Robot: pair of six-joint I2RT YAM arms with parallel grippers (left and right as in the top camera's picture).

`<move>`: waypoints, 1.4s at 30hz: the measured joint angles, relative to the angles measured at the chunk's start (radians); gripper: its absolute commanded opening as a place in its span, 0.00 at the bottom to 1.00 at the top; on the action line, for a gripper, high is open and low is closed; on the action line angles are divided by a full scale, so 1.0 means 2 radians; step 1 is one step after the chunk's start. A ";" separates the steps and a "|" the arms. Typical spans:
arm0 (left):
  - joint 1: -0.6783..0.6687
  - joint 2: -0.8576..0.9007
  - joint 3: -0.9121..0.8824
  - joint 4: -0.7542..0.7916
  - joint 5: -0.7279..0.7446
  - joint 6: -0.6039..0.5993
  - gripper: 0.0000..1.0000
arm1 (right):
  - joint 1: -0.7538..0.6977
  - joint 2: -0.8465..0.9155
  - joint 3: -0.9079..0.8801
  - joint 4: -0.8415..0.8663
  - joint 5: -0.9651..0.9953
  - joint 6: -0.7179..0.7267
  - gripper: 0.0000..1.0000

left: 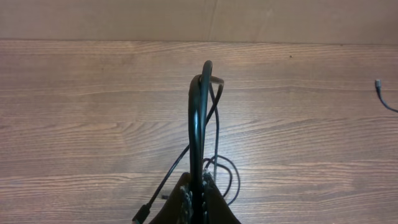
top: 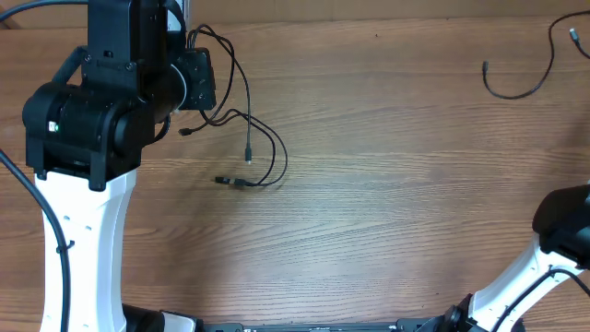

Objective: Untangle cables

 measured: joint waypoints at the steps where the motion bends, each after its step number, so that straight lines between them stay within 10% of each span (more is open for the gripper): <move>1: 0.000 0.000 0.000 0.000 0.000 0.000 0.04 | -0.005 0.005 0.000 0.000 -0.001 0.003 0.04; 14: 0.000 0.000 0.000 0.017 0.000 0.000 0.04 | -0.034 0.203 0.003 -0.106 -0.006 0.021 0.07; 16: 0.000 0.000 0.000 0.017 0.000 0.000 0.04 | -0.032 0.222 0.002 -0.118 -0.006 0.022 0.86; 17: 0.000 0.000 0.000 0.017 0.000 0.000 0.04 | -0.032 0.227 0.000 -0.121 -0.007 0.026 1.00; 35: 0.000 0.000 0.000 0.028 0.000 0.000 0.04 | -0.019 0.051 -0.001 -0.144 -0.079 0.045 1.00; 42: 0.000 0.000 0.000 0.028 0.004 0.001 0.04 | 0.010 -0.088 0.009 -0.287 -0.210 0.047 1.00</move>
